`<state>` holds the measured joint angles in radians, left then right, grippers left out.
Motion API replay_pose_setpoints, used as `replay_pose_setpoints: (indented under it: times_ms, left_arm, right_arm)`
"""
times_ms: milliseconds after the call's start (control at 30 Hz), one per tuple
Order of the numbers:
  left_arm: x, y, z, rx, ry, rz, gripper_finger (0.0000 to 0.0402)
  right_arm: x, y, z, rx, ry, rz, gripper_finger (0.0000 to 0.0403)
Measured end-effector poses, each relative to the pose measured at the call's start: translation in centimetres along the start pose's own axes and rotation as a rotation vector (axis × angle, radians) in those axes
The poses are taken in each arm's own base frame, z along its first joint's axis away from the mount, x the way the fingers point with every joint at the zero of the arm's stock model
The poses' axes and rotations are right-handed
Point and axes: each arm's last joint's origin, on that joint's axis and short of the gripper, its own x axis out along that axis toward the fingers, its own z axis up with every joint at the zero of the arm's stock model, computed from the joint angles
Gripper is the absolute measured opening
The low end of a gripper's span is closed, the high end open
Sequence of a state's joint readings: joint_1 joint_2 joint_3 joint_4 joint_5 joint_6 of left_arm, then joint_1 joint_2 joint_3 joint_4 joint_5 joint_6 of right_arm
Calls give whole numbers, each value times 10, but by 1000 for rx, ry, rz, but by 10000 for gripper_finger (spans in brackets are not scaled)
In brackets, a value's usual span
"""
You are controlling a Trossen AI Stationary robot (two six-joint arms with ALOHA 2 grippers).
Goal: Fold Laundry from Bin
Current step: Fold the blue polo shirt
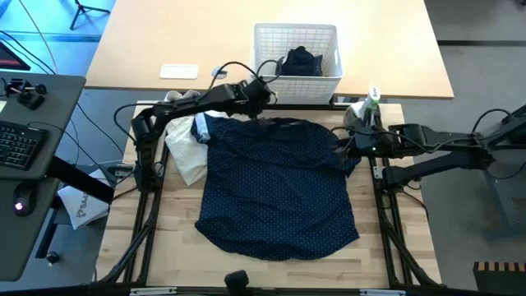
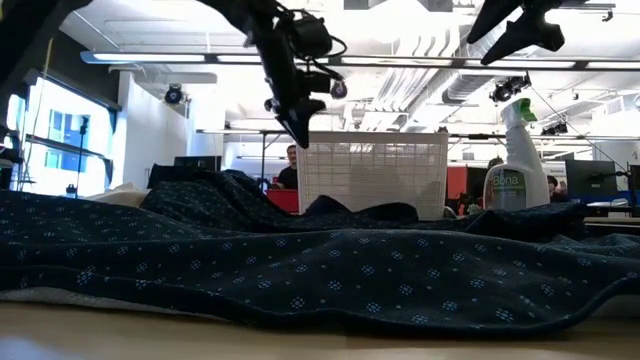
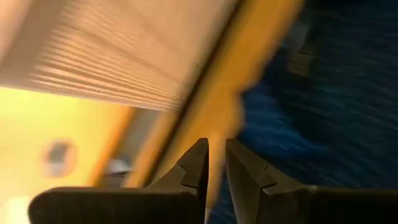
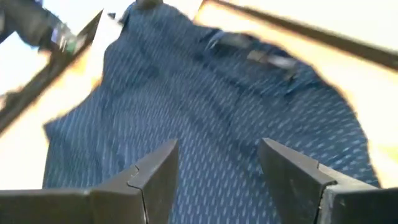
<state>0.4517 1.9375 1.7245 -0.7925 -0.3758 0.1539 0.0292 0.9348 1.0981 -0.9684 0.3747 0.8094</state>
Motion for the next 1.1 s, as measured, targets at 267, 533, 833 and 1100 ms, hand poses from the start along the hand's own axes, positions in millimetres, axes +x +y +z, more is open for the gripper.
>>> replay_pose_setpoints:
  times_ms: [267, 533, 833, 1100]
  left_arm:
    - [4, -43, -22, 42, 96, -501, 40]
    - [40, -71, -37, -21, -26, -420, 39]
    - [99, -32, -44, -253, 177, -518, 17]
    - [71, -22, -37, -82, 310, -501, 1]
  right_arm:
    - [27, 17, -8, -141, 214, 77, 220]
    - [48, 24, -12, -156, 255, 8, 220]
    - [41, 24, -13, -48, 295, 54, 220]
    - [29, 28, -20, -21, 250, 54, 220]
